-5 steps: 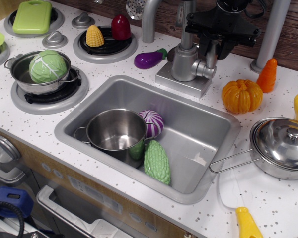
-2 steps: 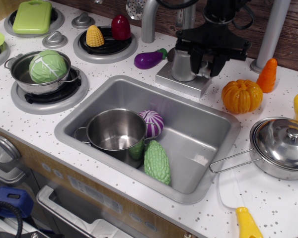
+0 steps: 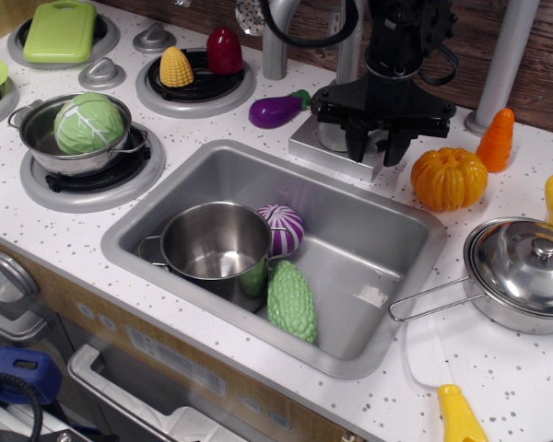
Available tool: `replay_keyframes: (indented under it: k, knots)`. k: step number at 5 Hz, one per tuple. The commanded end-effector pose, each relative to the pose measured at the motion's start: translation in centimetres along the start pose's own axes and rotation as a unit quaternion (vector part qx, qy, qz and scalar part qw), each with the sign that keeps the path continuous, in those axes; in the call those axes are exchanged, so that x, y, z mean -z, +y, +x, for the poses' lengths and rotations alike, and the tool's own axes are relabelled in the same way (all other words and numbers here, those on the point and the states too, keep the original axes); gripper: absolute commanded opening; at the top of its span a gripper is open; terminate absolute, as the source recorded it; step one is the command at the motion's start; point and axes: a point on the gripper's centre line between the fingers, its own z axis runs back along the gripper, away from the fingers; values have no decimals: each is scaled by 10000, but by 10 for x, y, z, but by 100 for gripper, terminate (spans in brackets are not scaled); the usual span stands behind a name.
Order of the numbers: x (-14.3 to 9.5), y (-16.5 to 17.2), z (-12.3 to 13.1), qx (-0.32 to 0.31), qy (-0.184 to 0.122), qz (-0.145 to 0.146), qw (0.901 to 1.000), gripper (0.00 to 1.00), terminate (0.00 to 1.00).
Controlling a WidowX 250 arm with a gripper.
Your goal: Turn lever vertical to front
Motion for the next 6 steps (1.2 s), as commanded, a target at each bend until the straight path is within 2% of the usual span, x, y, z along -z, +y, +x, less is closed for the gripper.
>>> replay_keyframes:
  k: [1,5,6]
  knots:
    - [0,-11,-13,22,-5,-73,10000,0,0]
    - [14,-4,-17,63,103,-159,9998,0,0]
    - [4,-3,-12,283,213,-35,9994,100,100]
